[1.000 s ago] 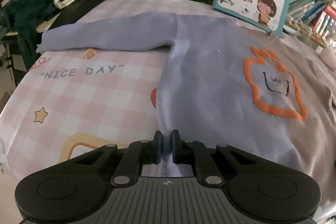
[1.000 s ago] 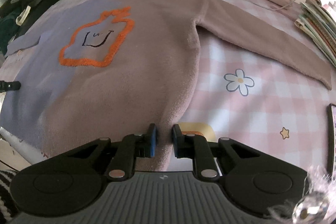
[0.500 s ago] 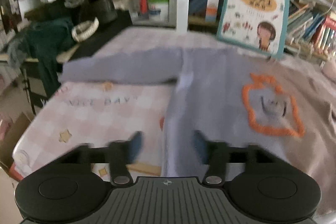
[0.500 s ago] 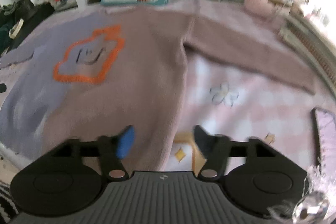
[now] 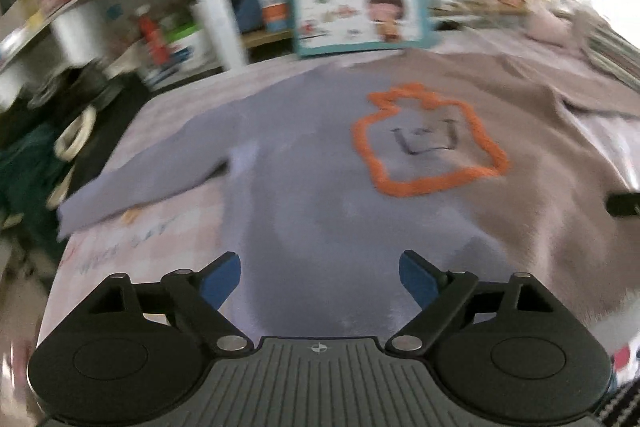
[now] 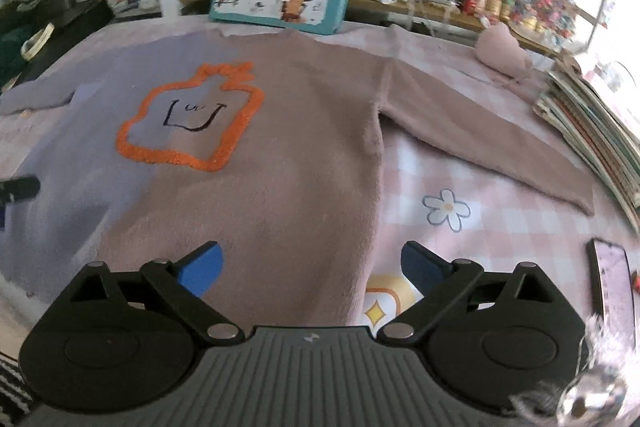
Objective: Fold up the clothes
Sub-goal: 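Open both tools and raise them above the flat sweater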
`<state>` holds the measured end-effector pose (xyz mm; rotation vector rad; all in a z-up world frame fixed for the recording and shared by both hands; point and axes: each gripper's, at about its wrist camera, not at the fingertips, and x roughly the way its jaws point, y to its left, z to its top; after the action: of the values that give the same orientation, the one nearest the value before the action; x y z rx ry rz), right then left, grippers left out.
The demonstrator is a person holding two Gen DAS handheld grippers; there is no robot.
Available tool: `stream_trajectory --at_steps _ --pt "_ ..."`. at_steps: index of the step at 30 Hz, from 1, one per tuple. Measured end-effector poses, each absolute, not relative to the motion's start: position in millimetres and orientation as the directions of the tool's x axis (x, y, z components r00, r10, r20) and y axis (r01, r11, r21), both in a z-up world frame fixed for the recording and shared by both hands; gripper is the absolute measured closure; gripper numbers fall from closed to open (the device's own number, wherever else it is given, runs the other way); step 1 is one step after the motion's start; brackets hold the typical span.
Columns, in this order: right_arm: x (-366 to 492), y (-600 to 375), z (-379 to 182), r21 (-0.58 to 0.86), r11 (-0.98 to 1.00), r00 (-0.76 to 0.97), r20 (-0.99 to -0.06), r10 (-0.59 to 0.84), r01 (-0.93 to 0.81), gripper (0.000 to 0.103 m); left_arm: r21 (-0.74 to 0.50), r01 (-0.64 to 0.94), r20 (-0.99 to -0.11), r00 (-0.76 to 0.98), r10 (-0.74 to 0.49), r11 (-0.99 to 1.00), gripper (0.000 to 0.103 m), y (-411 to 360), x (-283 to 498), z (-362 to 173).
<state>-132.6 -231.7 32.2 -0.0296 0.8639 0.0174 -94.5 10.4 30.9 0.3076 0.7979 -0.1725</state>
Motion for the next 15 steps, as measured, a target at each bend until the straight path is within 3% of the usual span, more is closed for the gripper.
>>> stream_trajectory --at_steps 8,15 --pt "-128.2 -206.3 30.8 0.032 0.991 0.63 -0.775 -0.057 0.129 0.006 0.215 0.456 -0.715 0.676 -0.179 0.863 0.014 26.0 -91.9 30.2" --pt "-117.5 -130.2 36.1 -0.008 0.996 0.646 -0.761 -0.063 0.088 0.006 0.208 0.608 -0.719 0.626 -0.302 0.766 0.014 72.3 -95.4 28.9"
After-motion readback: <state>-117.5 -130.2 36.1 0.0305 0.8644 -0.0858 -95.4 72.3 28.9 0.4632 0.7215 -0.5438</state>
